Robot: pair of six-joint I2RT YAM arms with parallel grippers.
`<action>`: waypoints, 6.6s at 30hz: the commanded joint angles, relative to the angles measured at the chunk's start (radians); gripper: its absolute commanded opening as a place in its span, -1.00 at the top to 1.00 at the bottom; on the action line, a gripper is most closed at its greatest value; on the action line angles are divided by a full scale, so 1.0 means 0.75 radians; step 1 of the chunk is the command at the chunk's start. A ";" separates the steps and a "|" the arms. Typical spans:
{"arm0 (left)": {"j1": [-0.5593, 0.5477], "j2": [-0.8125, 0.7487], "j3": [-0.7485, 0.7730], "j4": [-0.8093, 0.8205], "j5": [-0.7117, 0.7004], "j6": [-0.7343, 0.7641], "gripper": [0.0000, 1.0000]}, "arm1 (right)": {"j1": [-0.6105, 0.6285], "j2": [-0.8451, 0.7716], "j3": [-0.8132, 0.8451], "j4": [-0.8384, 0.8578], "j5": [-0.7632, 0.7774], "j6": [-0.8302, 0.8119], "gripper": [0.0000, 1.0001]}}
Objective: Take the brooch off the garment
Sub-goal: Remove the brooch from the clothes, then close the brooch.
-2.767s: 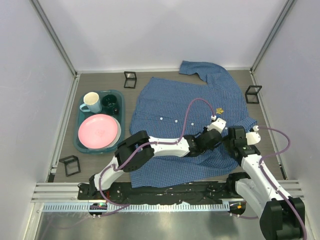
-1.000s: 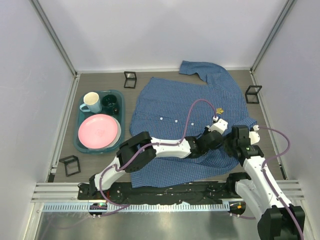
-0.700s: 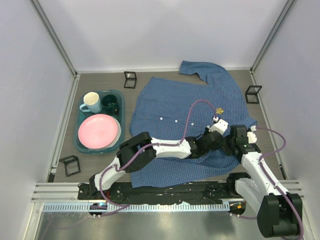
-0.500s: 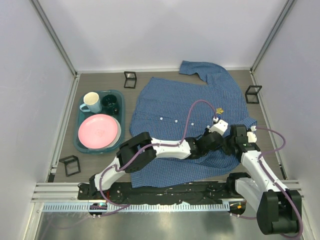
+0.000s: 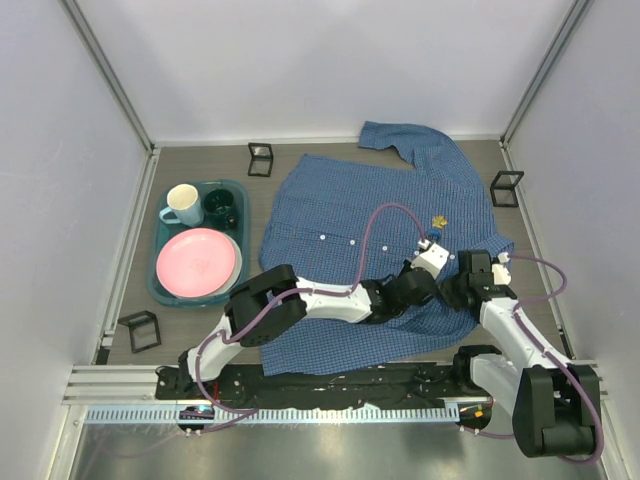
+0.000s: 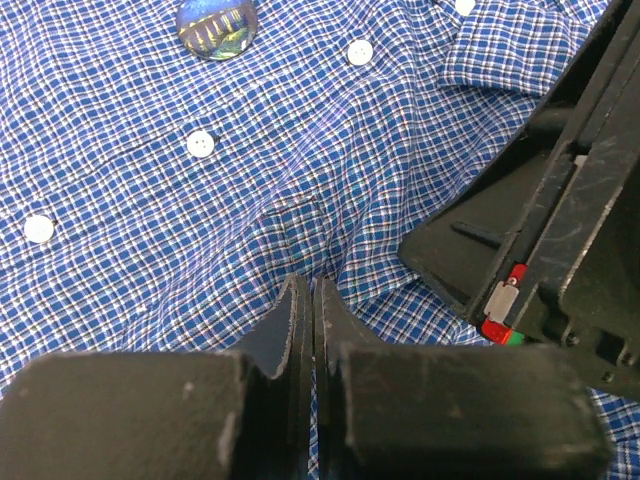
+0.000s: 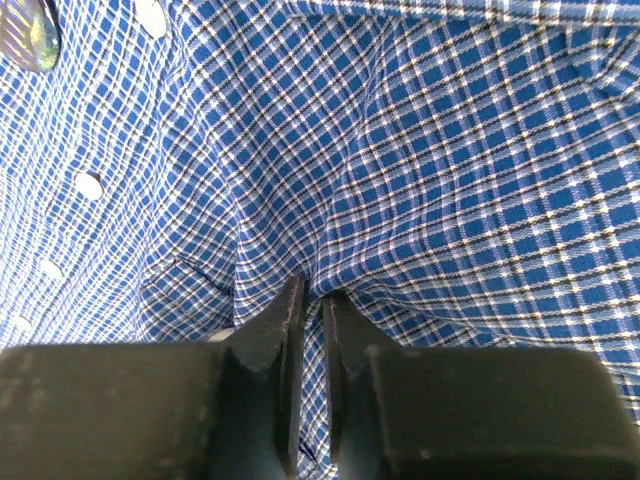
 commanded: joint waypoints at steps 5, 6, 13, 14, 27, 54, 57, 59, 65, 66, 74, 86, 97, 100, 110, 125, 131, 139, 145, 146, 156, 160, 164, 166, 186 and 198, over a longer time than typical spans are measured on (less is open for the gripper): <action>-0.019 -0.064 -0.027 0.098 -0.055 0.172 1.00 | -0.008 -0.081 -0.023 -0.004 -0.049 -0.013 0.98; -0.022 -0.060 -0.019 0.092 -0.065 0.184 1.00 | -0.008 -0.090 -0.019 -0.025 -0.054 -0.015 0.99; -0.056 -0.054 -0.054 0.178 -0.160 0.305 1.00 | -0.008 -0.179 0.043 -0.150 -0.099 0.001 0.98; -0.058 -0.044 -0.056 0.192 -0.170 0.325 1.00 | -0.008 -0.190 0.047 -0.168 -0.097 0.014 0.99; -0.089 0.011 -0.094 0.336 -0.233 0.424 1.00 | -0.016 -0.337 0.169 -0.315 -0.088 0.047 0.99; -0.069 -0.152 -0.066 0.260 -0.301 0.426 1.00 | -0.016 -0.439 0.090 -0.483 0.053 0.008 0.99; -0.067 -0.207 -0.088 0.254 -0.280 0.395 1.00 | -0.016 -0.427 0.078 -0.479 0.081 -0.019 0.93; -0.054 -0.293 -0.103 0.164 -0.252 0.290 1.00 | -0.018 -0.403 0.067 -0.451 0.100 -0.053 0.69; 0.058 -0.510 -0.242 0.019 0.108 -0.022 1.00 | -0.018 -0.321 0.022 -0.310 -0.022 -0.260 0.18; 0.089 -0.522 -0.258 0.017 0.167 -0.036 1.00 | -0.016 -0.298 0.022 -0.309 -0.025 -0.274 0.08; 0.228 -0.612 -0.432 0.094 0.535 -0.124 1.00 | 0.062 -0.225 0.104 -0.273 0.042 -0.272 -0.22; 0.555 -0.660 -0.569 0.268 1.151 -0.382 1.00 | 0.536 0.084 0.470 0.009 0.037 -0.618 -0.49; 0.717 -0.606 -0.728 0.685 1.544 -0.642 1.00 | 0.573 -0.196 0.168 0.331 -0.356 -0.786 -0.41; 0.733 -0.582 -0.765 0.916 1.620 -0.778 1.00 | 0.575 -0.241 0.135 0.423 -0.507 -0.790 -0.33; 0.776 -0.506 -0.827 1.397 1.730 -1.051 1.00 | 0.573 -0.447 0.094 0.480 -0.667 -0.706 -0.20; 0.776 -0.557 -0.861 1.413 1.743 -1.035 1.00 | 0.536 -0.529 0.168 0.425 -0.575 -0.649 -0.18; 0.776 -0.549 -0.864 1.432 1.745 -1.051 0.99 | 0.516 -0.546 0.127 0.500 -0.608 -0.602 -0.05; 0.776 -0.541 -0.864 1.465 1.751 -1.073 1.00 | 0.508 -0.503 0.088 0.623 -0.657 -0.557 0.09; 0.776 -0.535 -0.861 1.471 1.751 -1.082 1.00 | 0.500 -0.488 0.075 0.648 -0.671 -0.549 0.21; 0.776 -0.533 -0.861 1.473 1.753 -1.082 0.99 | 0.499 -0.488 0.073 0.650 -0.673 -0.549 0.22; 0.768 -0.523 -0.855 1.475 1.751 -1.086 0.99 | 0.495 -0.448 0.057 0.695 -0.700 -0.534 0.38; 0.766 -0.523 -0.851 1.473 1.751 -1.086 1.00 | 0.495 -0.439 0.055 0.701 -0.710 -0.536 0.43; 0.762 -0.529 -0.851 1.461 1.749 -1.084 1.00 | 0.495 -0.435 0.053 0.701 -0.712 -0.536 0.48; 0.762 -0.531 -0.851 1.458 1.747 -1.084 1.00 | 0.493 -0.431 0.049 0.701 -0.710 -0.532 0.51; 0.725 -0.539 -0.821 1.313 1.718 -1.028 1.00 | 0.495 -0.378 0.039 0.728 -0.757 -0.538 0.57; 0.725 -0.543 -0.819 1.291 1.728 -1.008 1.00 | 0.493 -0.421 0.020 0.711 -0.747 -0.530 0.44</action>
